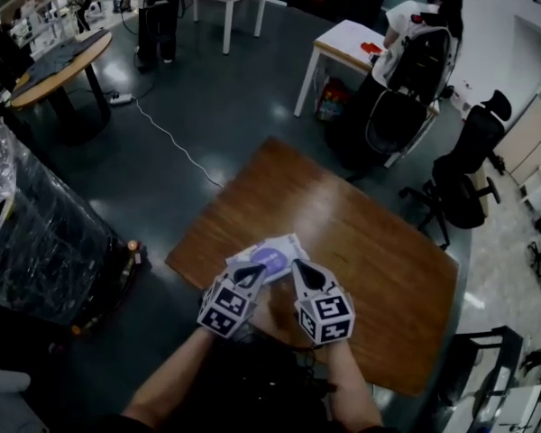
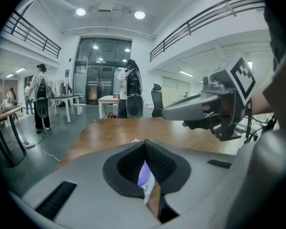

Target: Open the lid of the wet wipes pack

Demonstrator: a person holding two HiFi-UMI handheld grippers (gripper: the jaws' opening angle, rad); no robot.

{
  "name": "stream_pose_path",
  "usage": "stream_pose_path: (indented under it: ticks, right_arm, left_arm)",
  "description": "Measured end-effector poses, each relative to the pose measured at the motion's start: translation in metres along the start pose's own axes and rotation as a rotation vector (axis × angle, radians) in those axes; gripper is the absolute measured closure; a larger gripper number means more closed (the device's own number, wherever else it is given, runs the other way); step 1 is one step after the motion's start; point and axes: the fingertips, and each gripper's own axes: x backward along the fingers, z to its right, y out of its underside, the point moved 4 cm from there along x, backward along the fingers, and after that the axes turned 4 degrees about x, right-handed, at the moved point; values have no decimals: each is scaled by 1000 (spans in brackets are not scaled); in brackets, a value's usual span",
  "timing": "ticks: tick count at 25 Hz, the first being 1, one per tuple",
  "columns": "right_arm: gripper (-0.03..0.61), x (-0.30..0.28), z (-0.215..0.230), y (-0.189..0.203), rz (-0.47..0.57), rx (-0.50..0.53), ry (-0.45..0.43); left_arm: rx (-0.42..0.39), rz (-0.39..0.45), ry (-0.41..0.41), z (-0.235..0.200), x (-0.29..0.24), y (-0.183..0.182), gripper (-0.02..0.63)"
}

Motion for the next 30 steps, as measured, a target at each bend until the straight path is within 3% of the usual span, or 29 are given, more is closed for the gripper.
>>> stream_pose_path:
  ticks: [7, 18, 30]
  right_arm:
    - [568, -44, 17, 42, -104, -5, -93]
    - [568, -81, 34, 86, -213, -17, -158]
    - [568, -94, 26, 116, -296, -57, -176]
  left_arm:
    - [-12, -119, -51, -1, -27, 28, 608]
    - [-145, -308, -43, -3, -61, 58, 408]
    - [-269, -417, -16, -16, -71, 73, 367]
